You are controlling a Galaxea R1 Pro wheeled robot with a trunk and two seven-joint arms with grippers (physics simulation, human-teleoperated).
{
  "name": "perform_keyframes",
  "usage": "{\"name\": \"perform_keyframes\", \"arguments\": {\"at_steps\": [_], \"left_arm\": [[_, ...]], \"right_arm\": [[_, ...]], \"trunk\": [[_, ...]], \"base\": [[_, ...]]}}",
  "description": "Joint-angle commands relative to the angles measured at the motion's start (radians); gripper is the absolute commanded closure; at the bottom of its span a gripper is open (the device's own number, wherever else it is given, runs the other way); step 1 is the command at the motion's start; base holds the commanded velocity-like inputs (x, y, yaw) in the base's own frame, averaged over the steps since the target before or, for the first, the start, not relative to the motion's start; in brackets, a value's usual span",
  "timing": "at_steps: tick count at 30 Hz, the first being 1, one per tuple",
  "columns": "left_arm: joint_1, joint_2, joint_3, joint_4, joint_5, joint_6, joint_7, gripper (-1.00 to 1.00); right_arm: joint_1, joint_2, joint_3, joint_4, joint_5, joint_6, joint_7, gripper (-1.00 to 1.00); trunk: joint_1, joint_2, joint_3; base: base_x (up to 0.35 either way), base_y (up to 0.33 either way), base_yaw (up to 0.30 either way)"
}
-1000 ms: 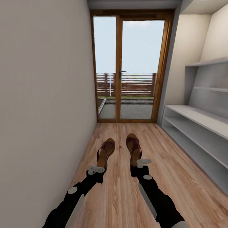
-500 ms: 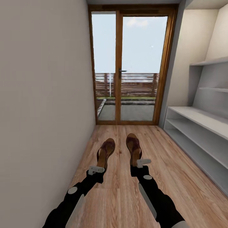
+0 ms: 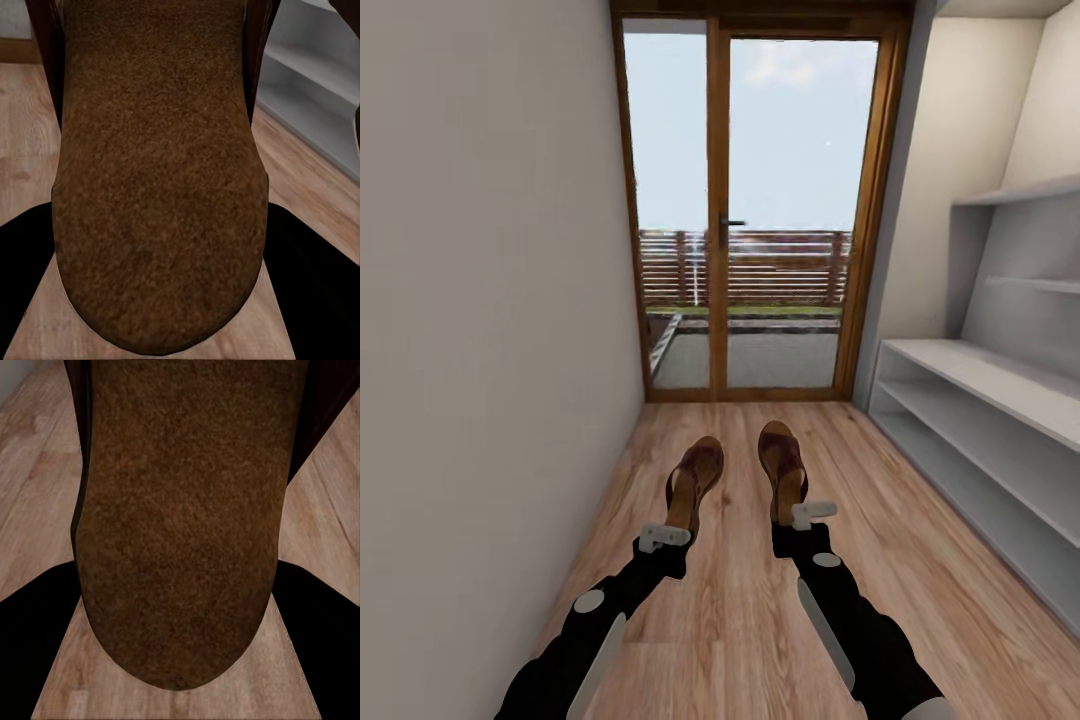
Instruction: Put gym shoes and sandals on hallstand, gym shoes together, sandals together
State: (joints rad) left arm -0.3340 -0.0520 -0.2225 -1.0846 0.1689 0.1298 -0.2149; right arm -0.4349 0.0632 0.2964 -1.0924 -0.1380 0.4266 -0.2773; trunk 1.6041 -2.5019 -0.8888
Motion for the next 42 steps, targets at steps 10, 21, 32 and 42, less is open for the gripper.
{"name": "perform_keyframes", "arguments": {"at_steps": [10,21,32,42], "left_arm": [[0.0,0.0,0.001,-0.001,0.011,0.008,-0.003,1.0],[0.0,0.0,0.001,-0.001,0.011,0.008,-0.003,1.0],[0.0,0.0,0.0,-0.001,0.011,0.008,-0.003,1.0],[0.0,0.0,0.001,-0.001,0.011,0.008,-0.003,1.0]], "right_arm": [[-0.001,-0.001,0.003,-0.001,-0.009,0.003,-0.01,1.0],[-0.001,-0.002,0.001,-0.001,-0.009,0.003,-0.008,1.0],[-0.001,0.0,0.002,-0.001,-0.009,0.003,-0.009,1.0],[-0.001,0.0,0.003,-0.002,-0.009,0.003,-0.01,1.0]], "trunk": [[0.0,0.0,-0.001],[0.0,0.0,-0.001],[0.0,0.0,-0.001],[0.0,0.0,-0.001]], "base": [[0.349,-0.071,-0.002],[0.349,-0.071,0.0],[0.348,-0.054,0.0],[0.348,-0.002,0.0]]}}
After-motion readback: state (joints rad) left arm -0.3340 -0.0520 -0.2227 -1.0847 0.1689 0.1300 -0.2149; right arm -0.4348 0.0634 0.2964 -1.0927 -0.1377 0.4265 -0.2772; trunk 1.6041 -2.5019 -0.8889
